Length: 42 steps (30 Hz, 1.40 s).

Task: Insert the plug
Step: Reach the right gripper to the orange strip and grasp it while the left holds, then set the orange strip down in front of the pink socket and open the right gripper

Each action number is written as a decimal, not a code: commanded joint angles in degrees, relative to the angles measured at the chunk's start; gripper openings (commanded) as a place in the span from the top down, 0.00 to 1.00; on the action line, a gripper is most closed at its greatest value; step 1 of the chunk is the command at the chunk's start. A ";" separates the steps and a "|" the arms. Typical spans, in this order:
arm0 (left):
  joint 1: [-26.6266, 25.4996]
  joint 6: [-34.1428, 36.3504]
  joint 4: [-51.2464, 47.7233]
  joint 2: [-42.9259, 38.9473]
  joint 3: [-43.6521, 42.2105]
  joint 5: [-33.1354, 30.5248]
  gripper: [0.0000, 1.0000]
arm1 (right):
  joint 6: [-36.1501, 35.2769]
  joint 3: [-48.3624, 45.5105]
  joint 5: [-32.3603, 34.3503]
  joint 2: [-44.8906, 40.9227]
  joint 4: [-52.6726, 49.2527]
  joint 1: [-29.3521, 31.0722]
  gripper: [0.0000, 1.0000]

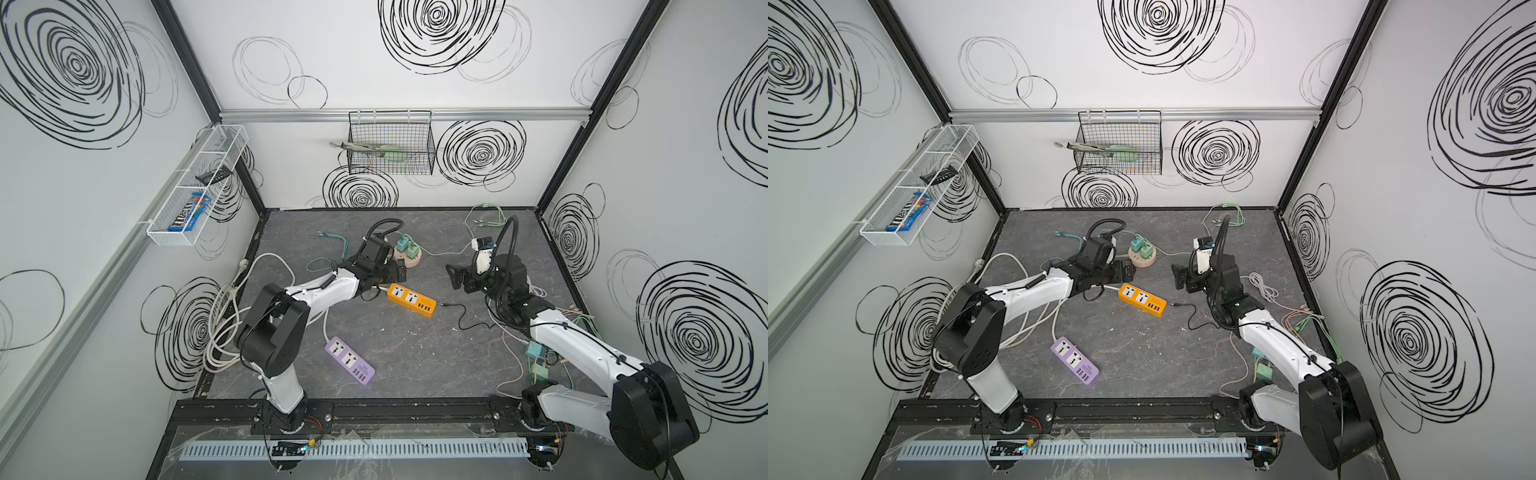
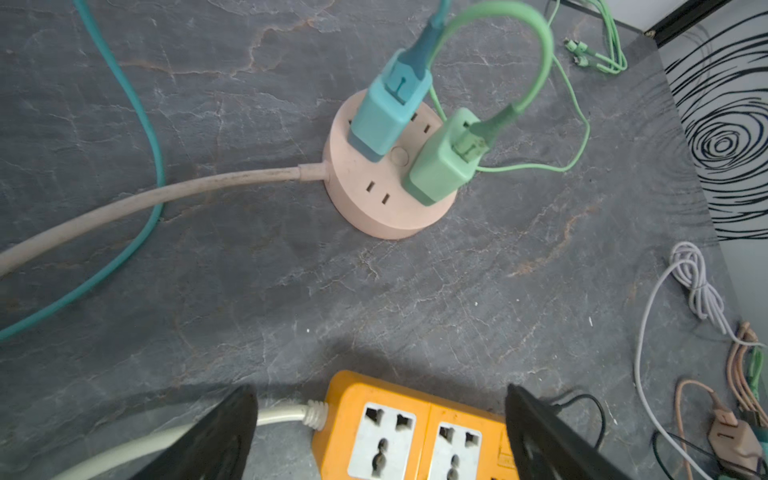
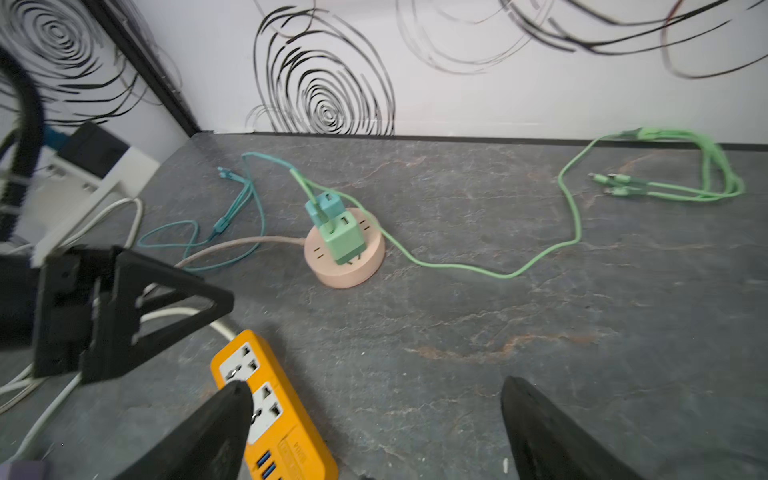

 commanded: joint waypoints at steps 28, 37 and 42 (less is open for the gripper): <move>13.91 -4.60 -0.25 -18.62 -15.49 -4.50 0.04 | -33.89 31.02 3.11 43.92 -24.33 18.09 0.06; 14.26 -3.90 -1.64 -18.90 -15.56 -5.90 0.04 | -39.27 37.80 -2.72 48.72 -31.12 18.19 0.36; 14.28 -3.76 -1.77 -18.86 -15.48 -5.91 0.04 | -49.71 40.12 -6.37 49.34 -37.78 17.95 0.40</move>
